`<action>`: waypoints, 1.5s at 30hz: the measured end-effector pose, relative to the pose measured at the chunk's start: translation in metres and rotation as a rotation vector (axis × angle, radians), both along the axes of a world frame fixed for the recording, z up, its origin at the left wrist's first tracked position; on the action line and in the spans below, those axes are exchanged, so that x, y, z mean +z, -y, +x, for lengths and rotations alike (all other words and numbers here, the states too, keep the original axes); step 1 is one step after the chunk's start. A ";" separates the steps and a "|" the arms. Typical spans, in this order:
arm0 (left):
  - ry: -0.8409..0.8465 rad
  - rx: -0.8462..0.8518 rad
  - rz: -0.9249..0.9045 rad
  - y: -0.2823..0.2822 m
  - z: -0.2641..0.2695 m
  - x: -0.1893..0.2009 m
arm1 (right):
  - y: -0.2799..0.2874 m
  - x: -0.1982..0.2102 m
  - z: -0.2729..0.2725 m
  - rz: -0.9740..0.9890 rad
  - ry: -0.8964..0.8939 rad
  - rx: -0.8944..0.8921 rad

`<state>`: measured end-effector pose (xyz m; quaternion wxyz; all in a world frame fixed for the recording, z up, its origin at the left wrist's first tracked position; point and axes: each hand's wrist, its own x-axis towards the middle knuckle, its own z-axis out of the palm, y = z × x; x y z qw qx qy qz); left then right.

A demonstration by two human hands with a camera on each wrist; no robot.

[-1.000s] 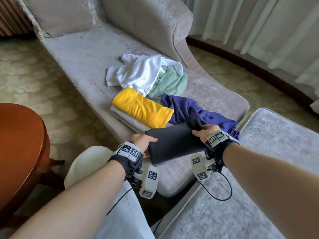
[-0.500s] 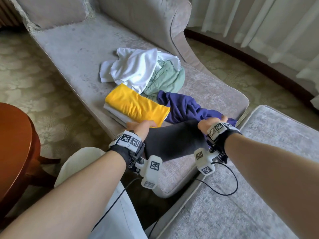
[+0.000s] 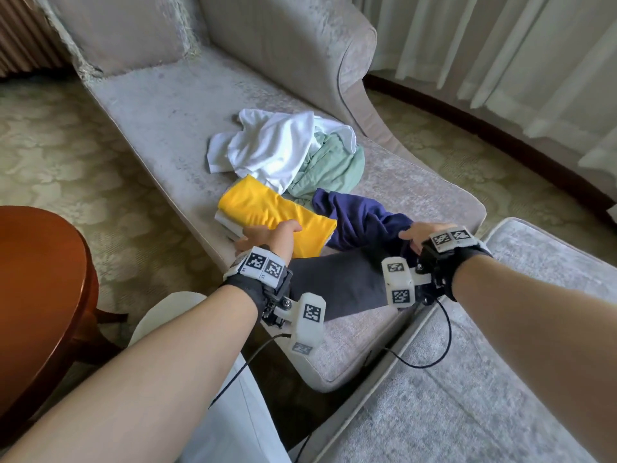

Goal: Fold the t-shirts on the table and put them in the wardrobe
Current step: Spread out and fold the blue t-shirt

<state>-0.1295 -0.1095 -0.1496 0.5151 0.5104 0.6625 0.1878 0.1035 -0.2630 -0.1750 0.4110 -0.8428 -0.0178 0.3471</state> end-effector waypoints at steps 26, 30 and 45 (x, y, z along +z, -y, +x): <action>0.892 -0.349 0.309 -0.039 -0.051 0.181 | -0.086 0.252 -0.178 1.032 -0.423 0.304; 1.077 -0.348 0.265 -0.044 -0.076 0.209 | -0.095 0.250 -0.195 0.800 -0.163 0.238; 0.768 0.018 0.583 -0.075 -0.236 0.279 | -0.160 0.281 -0.315 0.493 0.400 0.527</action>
